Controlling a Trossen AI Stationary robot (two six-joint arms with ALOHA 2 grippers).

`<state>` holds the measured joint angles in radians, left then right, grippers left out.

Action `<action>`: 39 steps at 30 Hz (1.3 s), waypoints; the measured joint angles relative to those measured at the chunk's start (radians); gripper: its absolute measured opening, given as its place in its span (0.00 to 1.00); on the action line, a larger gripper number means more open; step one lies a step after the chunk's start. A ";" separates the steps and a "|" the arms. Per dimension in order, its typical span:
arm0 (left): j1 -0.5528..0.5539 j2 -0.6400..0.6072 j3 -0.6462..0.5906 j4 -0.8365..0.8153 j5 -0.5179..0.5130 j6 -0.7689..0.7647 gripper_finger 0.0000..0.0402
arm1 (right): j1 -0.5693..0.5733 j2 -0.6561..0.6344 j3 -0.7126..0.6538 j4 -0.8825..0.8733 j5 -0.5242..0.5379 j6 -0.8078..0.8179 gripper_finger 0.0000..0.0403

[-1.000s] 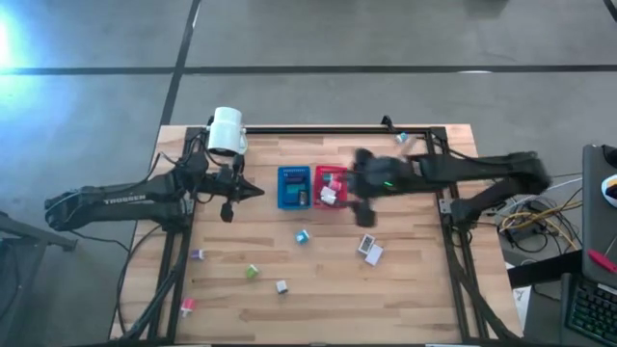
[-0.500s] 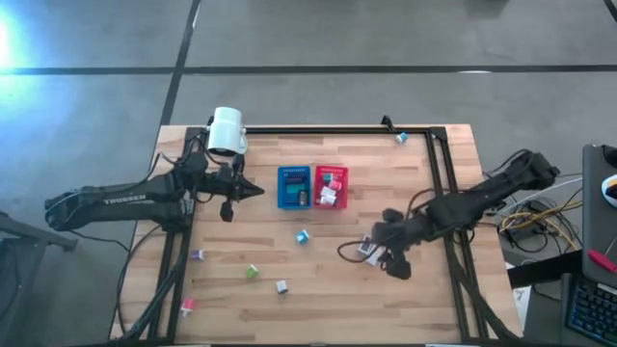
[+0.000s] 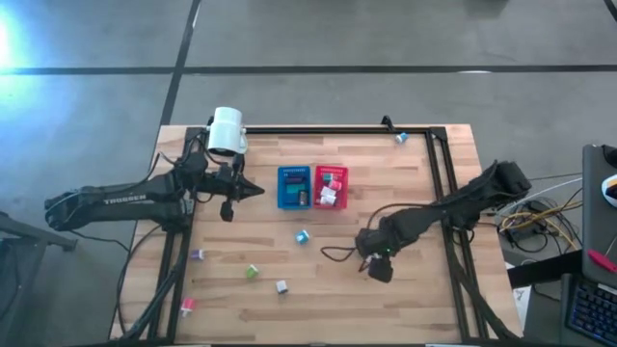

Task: Pick & Place Office items
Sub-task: Put the right white digital clock into the blue bin

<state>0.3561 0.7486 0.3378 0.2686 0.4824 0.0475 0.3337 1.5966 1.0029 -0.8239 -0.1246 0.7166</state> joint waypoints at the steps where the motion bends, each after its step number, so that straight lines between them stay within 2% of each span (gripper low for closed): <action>1: 0.000 0.000 0.000 0.000 0.000 0.000 0.02 | -0.013 0.013 0.009 -0.005 0.000 0.000 0.68; 9: -0.001 0.000 0.000 -0.015 0.000 -0.004 0.02 | -0.074 0.125 0.056 -0.011 -0.029 0.024 0.89; 15: -0.002 0.000 0.000 -0.019 0.000 -0.019 0.02 | -0.070 0.214 0.058 -0.067 -0.041 0.027 0.91; 24: -0.004 0.000 0.000 -0.016 0.000 -0.019 0.02 | -0.065 0.243 0.052 -0.069 -0.002 -0.069 0.91; 27: -0.004 0.000 0.000 -0.015 0.000 -0.019 0.02 | -0.051 0.231 0.049 -0.067 0.004 -0.087 0.84; 30: -0.004 0.000 0.000 -0.016 0.000 -0.019 0.02 | -0.035 0.214 0.046 -0.061 0.019 -0.090 0.70; 39: -0.006 0.000 0.000 -0.017 0.000 -0.022 0.02 | -0.011 0.071 0.039 -0.045 0.047 -0.086 0.69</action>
<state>0.3504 0.7486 0.3378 0.2516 0.4824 0.0259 0.3231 1.6676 1.0418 -0.8688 -0.0776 0.6304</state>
